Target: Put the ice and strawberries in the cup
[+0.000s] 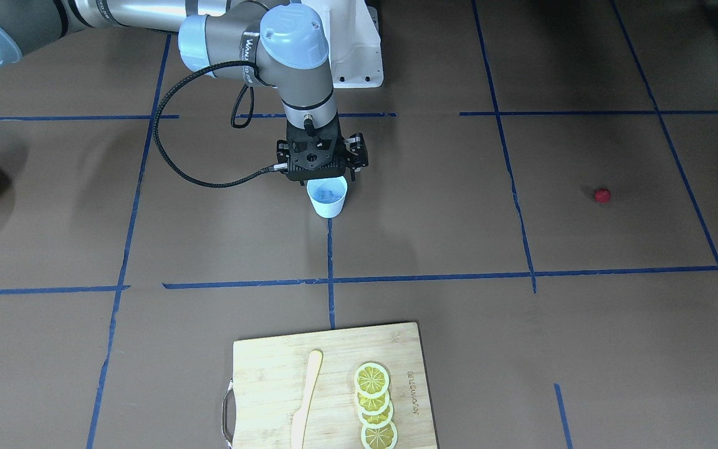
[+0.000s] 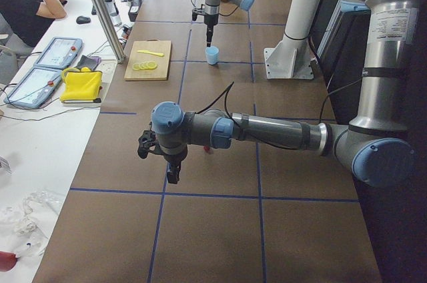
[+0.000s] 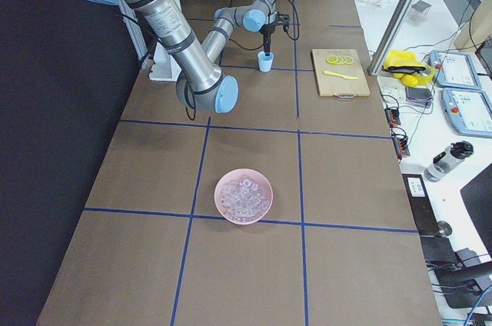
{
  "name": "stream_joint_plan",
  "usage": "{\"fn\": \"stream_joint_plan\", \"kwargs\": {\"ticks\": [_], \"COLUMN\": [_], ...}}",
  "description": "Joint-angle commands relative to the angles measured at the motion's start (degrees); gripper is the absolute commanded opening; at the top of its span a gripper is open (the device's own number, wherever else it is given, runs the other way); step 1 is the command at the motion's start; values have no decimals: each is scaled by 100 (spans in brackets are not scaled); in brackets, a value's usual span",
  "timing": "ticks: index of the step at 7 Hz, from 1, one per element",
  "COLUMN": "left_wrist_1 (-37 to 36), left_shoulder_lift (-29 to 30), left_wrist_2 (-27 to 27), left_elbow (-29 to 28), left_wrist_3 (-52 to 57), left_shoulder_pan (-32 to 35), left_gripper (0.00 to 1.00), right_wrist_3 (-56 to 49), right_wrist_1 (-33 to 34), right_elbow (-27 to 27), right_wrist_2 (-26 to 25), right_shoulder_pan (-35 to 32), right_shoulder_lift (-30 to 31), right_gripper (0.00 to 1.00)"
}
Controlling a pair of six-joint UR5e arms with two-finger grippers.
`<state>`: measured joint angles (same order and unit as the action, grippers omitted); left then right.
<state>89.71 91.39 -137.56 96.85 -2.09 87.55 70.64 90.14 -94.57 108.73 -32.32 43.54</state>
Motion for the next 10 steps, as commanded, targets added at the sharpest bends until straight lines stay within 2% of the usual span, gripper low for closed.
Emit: {"fn": "stream_joint_plan", "kwargs": {"ticks": [1,2,3,4,5,7,8,10], "left_wrist_1": [421,1460,2514,3116,3279,3507,3831,4141], "left_shoulder_lift": [-103,-418,-690,-850,-869,-869,-860,-816], "left_wrist_2": [45,62,428,971,1385,1843,2099,2189], "left_elbow": [464,544,545,545,545,475,335,-7], "left_wrist_3": [-1440,-2574,-3682,-4511,-4867,-5482,-5799,-5864], "left_shoulder_pan": [-778,-1271,-1772,-2316,-2705,-3320,-3663,-3824], "left_gripper": [100,100,100,100,100,99,99,99], "right_wrist_3": [-32,-119,-503,-1403,-2352,-4504,-5315,-6286], "right_wrist_1": [12,12,12,12,12,-40,-6,-6], "right_elbow": [-673,-1042,-1220,-1256,-1274,-1344,-1318,-1318], "right_wrist_2": [654,937,1209,1595,1929,2571,2635,2645], "right_shoulder_pan": [-754,-1158,-1580,-2158,-2643,-3819,-4278,-4825], "right_shoulder_lift": [502,906,1241,1618,2083,3242,3553,4125], "right_gripper": [99,99,99,99,99,99,99,99]}}
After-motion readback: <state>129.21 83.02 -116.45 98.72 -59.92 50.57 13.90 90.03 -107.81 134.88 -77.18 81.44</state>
